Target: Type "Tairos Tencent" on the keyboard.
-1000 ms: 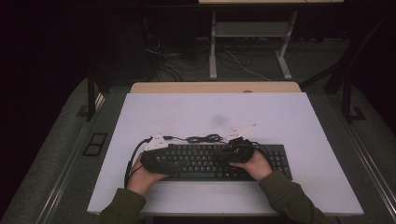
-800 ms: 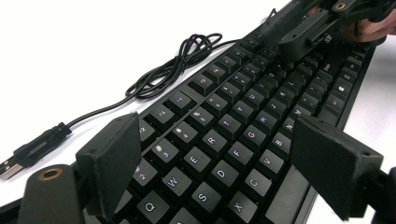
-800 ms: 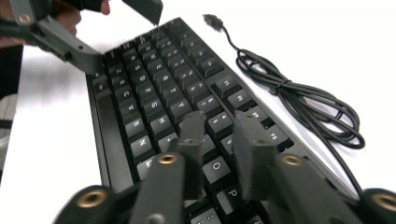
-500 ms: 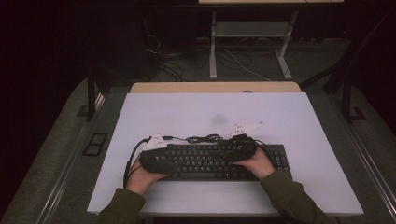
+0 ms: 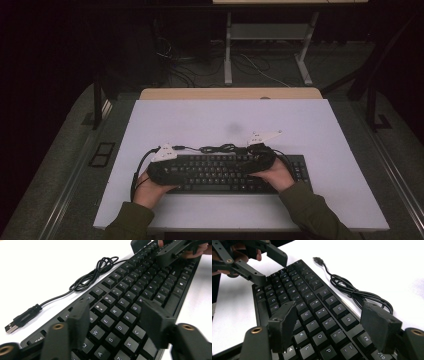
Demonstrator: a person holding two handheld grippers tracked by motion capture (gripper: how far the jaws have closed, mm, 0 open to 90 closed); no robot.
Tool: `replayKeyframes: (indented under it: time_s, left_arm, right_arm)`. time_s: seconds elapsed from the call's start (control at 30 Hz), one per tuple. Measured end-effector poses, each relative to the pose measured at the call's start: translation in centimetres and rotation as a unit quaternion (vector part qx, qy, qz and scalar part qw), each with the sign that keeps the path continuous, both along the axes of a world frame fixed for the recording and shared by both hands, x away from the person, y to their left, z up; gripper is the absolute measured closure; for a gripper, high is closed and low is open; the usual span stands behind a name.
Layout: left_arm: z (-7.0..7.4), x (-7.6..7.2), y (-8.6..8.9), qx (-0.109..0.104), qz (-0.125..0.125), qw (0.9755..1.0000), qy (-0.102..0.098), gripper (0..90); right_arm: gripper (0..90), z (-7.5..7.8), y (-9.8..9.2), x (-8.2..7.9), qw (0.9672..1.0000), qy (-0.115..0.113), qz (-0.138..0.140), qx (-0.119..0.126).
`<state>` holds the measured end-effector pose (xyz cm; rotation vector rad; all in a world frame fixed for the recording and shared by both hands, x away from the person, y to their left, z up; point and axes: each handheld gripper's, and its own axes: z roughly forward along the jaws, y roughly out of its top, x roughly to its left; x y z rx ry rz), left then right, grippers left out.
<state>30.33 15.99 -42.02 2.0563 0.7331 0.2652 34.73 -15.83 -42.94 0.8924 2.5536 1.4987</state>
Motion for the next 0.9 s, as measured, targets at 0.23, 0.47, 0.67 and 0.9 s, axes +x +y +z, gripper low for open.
replayKeyframes:
  time_s: [0.23, 0.47, 0.67, 0.9]
  left_arm:
    - [0.01, -0.06, 0.38, 0.01, 0.0, 0.9999, 0.006, 63.5]
    - [-0.16, 0.0, 0.6, 0.027, -0.004, 0.9995, 0.019, 84.5]
    - [-0.57, 0.21, 0.57, 0.03, -0.004, 0.9991, 0.031, 89.3]
    - [-0.72, 0.29, 0.54, 0.033, -0.007, 0.9988, 0.036, 89.3]
  right_arm:
    - [27.9, 0.02, -0.04, 0.01, 1.0, -0.001, -0.001, 0.0]
    - [27.6, 0.03, -0.03, 0.0, 1.0, -0.001, -0.002, -0.001]
    - [27.6, 0.0, -0.06, 0.02, 1.0, -0.002, -0.003, -0.002]
    - [27.6, 0.03, -0.05, 0.0, 1.0, -0.002, -0.004, -0.003]
